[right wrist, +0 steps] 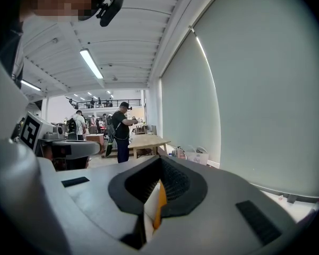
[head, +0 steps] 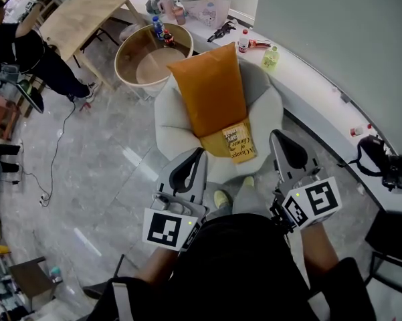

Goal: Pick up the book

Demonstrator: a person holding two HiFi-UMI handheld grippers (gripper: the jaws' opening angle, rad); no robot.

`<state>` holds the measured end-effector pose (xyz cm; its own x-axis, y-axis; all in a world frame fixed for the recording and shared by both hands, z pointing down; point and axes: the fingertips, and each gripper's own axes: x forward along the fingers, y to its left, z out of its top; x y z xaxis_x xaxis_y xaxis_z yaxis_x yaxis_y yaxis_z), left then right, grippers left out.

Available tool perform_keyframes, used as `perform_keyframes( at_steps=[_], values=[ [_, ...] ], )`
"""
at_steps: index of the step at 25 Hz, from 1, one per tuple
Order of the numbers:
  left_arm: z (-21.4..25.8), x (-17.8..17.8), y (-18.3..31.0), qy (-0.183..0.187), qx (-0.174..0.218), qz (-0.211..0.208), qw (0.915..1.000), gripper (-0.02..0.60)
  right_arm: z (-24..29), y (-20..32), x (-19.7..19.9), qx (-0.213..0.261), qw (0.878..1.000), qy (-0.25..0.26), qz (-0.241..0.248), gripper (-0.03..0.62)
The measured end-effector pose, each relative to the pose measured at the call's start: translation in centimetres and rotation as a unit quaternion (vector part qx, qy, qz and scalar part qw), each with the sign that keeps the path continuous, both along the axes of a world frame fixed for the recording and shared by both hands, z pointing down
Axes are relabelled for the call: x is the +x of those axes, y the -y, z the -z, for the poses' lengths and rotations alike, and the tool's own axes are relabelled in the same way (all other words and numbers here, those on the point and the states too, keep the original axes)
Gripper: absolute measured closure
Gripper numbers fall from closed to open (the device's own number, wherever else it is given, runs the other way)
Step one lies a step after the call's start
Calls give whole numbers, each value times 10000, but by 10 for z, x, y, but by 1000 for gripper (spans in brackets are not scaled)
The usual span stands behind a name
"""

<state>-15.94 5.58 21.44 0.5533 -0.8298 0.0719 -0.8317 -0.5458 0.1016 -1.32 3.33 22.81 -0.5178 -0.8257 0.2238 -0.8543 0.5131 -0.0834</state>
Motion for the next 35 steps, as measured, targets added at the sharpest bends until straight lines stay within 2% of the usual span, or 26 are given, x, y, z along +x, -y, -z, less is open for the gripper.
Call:
perform_keyframes(
  at_steps=[14, 18, 23, 27, 35],
  values=[
    [3, -6, 17, -77, 14, 136, 9999, 570, 7, 16, 0, 69, 9999, -70, 42, 591],
    [-2, -7, 31, 18, -139, 220, 9997, 569, 5, 28, 3, 21, 10000, -50, 58, 591],
    [-3, 4, 49, 0, -192, 146, 9997, 569, -1, 49, 15, -95, 9999, -25, 31, 591],
    [-11, 9, 65, 129, -380, 181, 9990, 569, -7, 65, 22, -148, 9999, -29, 40, 591],
    [-14, 33, 100, 200, -408, 202, 9988, 569, -21, 96, 46, -315, 9995, 23, 81, 591]
  ],
)
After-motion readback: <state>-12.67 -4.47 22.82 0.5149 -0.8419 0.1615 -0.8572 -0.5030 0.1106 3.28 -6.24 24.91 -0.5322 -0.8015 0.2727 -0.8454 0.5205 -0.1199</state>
